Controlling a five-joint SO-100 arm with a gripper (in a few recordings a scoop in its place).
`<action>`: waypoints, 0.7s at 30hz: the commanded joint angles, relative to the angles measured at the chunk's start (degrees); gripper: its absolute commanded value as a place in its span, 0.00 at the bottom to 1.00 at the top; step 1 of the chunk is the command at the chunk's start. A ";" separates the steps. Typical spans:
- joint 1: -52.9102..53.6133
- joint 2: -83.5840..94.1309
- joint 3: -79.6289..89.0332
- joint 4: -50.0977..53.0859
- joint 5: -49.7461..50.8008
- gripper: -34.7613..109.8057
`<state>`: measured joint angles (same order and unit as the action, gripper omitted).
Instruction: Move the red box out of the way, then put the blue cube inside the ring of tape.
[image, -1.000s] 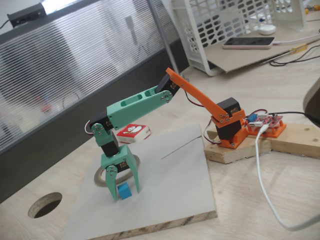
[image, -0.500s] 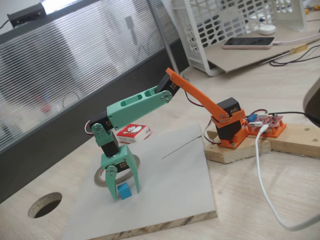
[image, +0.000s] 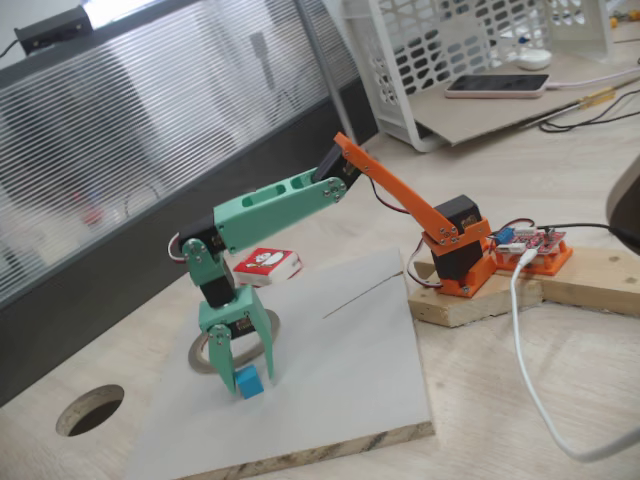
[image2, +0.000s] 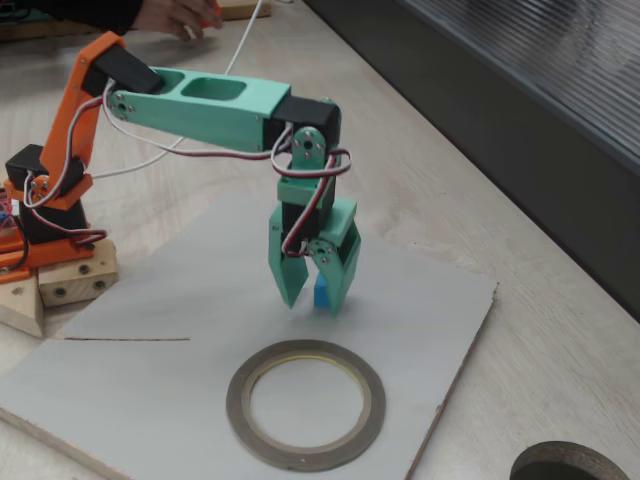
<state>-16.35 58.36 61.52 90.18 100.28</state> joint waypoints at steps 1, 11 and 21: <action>0.09 4.48 -0.62 0.00 0.26 0.37; 0.09 4.48 -0.62 0.00 0.44 0.30; 0.09 4.48 -0.62 0.00 0.70 0.29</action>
<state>-16.35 58.80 61.52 90.18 100.28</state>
